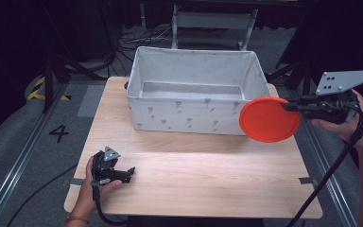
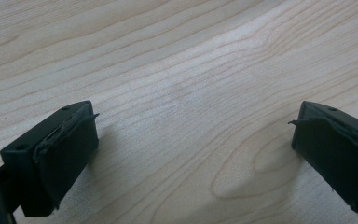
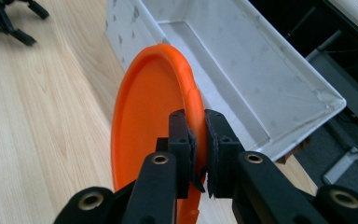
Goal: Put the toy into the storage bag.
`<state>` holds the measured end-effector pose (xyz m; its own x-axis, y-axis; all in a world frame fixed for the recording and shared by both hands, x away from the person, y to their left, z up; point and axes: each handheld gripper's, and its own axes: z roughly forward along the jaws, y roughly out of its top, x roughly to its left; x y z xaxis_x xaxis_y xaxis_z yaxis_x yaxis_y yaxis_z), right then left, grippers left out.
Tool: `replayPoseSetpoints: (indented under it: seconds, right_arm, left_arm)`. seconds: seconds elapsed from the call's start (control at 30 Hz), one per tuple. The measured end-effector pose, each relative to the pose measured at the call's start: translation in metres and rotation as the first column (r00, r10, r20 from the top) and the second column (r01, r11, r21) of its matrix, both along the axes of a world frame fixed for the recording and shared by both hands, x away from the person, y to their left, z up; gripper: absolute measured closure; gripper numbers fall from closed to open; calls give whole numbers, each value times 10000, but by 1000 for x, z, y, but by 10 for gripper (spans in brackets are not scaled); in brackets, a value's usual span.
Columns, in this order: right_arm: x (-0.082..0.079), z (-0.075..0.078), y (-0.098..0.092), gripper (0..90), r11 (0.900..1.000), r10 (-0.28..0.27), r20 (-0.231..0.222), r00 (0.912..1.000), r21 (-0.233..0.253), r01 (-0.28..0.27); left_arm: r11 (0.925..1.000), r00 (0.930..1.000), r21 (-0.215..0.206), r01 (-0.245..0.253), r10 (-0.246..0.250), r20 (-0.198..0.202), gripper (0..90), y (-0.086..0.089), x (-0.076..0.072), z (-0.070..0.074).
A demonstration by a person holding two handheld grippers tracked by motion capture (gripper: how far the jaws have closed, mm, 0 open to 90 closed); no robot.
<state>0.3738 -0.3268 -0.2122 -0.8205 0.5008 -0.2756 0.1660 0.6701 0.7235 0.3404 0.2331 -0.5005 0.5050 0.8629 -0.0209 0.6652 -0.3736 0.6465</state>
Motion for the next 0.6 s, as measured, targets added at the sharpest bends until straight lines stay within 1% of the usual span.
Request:
replayPoseSetpoints:
  seconds: [0.07, 0.17, 0.37, 0.4, 0.6]
  right_arm:
    - [2, 3, 1, 824, 10000, -43, 66, 10000, 27, 43]
    - [8, 14, 3, 824, 9998, -126, 267, 9996, 126, 122]
    - [23, 33, 9, 824, 9990, -315, 509, 9982, 339, 298]
    - [23, 33, 9, 824, 9990, -315, 509, 9982, 339, 298]
    - [43, 46, 14, 824, 9975, -529, 661, 9964, 501, 496]
  left_arm:
    - [10000, 10000, -2, -1, 1, 0, 7, 0, 0, 0]
    - [10000, 10000, 2, 3, -3, 1, 7, 0, 0, 0]
    - [10000, 10000, -4, 0, 0, 0, 7, 0, 0, 0]
    - [10000, 10000, -4, 0, 0, 0, 7, 0, 0, 0]
    - [10000, 10000, -6, 0, 0, -4, 7, 0, 0, 0]
